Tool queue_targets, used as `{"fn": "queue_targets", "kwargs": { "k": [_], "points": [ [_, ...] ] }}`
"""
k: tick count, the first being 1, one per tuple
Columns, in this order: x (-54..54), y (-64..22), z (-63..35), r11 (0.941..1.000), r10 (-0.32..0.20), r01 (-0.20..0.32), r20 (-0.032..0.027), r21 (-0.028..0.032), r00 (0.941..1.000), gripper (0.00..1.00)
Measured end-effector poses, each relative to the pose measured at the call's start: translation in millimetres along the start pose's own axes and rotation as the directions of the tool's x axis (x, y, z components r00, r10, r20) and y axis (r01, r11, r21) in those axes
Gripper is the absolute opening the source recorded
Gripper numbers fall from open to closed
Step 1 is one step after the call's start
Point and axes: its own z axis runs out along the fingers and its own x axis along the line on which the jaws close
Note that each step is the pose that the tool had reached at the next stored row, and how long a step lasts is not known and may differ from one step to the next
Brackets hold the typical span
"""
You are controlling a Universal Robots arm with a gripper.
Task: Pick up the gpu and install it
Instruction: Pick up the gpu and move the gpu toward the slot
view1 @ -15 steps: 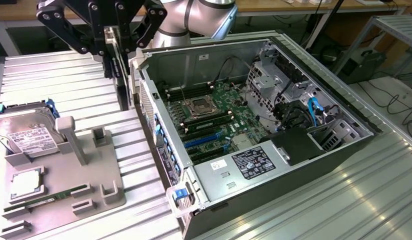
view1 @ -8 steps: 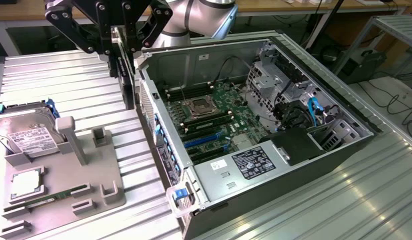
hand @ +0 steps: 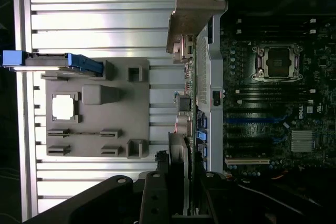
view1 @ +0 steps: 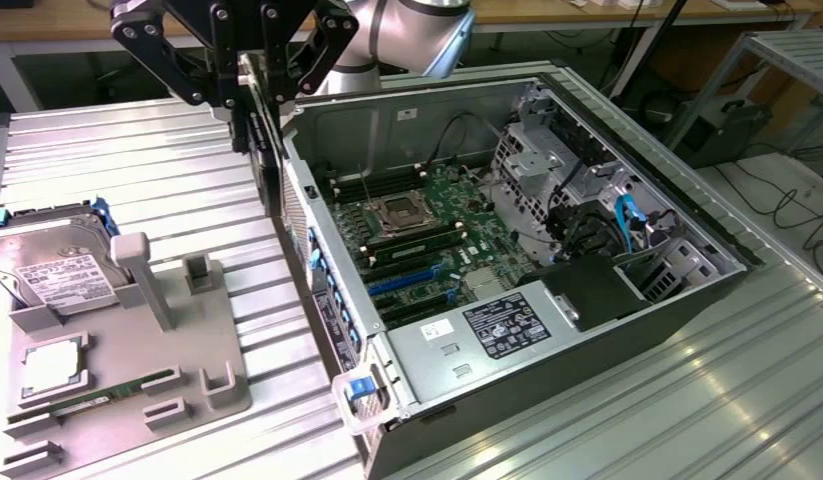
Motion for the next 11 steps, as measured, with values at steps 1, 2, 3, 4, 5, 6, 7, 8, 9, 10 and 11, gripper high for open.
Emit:
{"fn": "queue_targets", "kwargs": {
  "k": [1,2,3,4,5,6,7,8,9,10,11],
  "points": [
    [-0.8,0.0,0.0,1.0,0.0,0.0,-0.0001,0.0,1.0,0.27],
    [-1.6,0.0,0.0,1.0,0.0,0.0,0.0,0.0,1.0,0.27],
    [-2.3,0.0,-0.1,1.0,0.0,0.0,-0.0001,0.0001,1.0,0.27],
    [-3.1,0.0,0.0,1.0,0.0,0.0,0.0,0.0,1.0,0.27],
    [-3.9,0.0,0.0,1.0,0.0,0.0,0.0,0.0001,1.0,0.27],
    [-4.6,0.0,0.0,1.0,0.0,0.0,0.0,0.0,1.0,0.27],
    [-5.4,0.1,0.0,1.0,0.0,0.0,0.0,0.0,1.0,0.27],
    [-6.2,0.1,0.0,1.0,0.0,0.0,0.0,0.0,1.0,0.27],
    [-6.9,0.1,0.0,1.0,0.0,0.0,0.0,0.0,1.0,0.27],
    [-7.5,0.1,0.0,1.0,0.0,0.0,0.0,0.0,1.0,0.27],
    [-8.8,0.1,0.0,1.0,0.0,0.0,0.0,-0.0001,1.0,0.27]
  ]
}}
